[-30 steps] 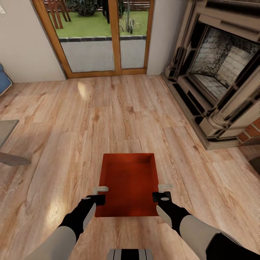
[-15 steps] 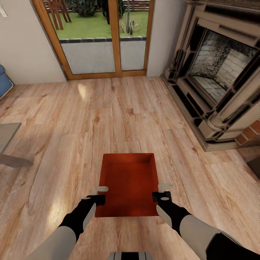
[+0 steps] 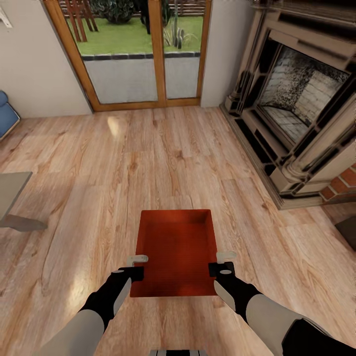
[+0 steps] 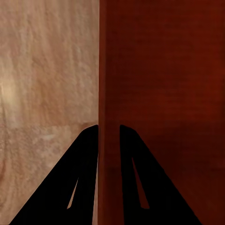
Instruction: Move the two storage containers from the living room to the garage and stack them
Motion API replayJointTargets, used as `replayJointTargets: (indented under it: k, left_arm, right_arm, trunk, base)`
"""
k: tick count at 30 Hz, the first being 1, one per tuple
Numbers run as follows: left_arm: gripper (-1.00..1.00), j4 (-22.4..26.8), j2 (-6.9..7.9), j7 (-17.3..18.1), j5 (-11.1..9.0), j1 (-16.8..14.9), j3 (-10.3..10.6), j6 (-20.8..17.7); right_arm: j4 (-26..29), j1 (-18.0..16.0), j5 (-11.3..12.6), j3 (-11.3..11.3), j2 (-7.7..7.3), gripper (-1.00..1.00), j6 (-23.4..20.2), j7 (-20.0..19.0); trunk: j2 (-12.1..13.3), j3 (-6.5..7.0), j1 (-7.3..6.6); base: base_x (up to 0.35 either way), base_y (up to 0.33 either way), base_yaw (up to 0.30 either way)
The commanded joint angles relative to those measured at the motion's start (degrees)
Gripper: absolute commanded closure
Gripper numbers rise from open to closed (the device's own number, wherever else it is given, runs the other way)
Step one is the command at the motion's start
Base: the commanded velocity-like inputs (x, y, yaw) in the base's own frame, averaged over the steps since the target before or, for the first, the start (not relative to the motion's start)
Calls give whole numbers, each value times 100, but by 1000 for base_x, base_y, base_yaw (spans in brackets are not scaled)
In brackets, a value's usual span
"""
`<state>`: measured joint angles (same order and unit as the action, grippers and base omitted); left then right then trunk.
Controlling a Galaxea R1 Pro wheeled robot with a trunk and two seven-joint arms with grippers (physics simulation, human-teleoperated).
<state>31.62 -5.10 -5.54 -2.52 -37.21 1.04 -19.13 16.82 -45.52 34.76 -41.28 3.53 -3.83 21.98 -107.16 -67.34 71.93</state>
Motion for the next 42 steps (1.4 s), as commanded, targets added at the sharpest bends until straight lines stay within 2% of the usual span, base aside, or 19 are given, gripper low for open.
replayJointTargets:
  k: [1,42]
  left_arm:
    - [100,1,3,-70,28,3,36,-38]
    - [100,2,8,-70,25,3,36,-41]
  right_arm:
    - [50,-5,4,-47,-2,100,-35,34]
    - [41,-5,0,-56,-2,100,-57,34]
  trunk:
    - [40,15,-23]
    - [1684,751,-924]
  base:
    - [0,0,0]
    - [0,0,0]
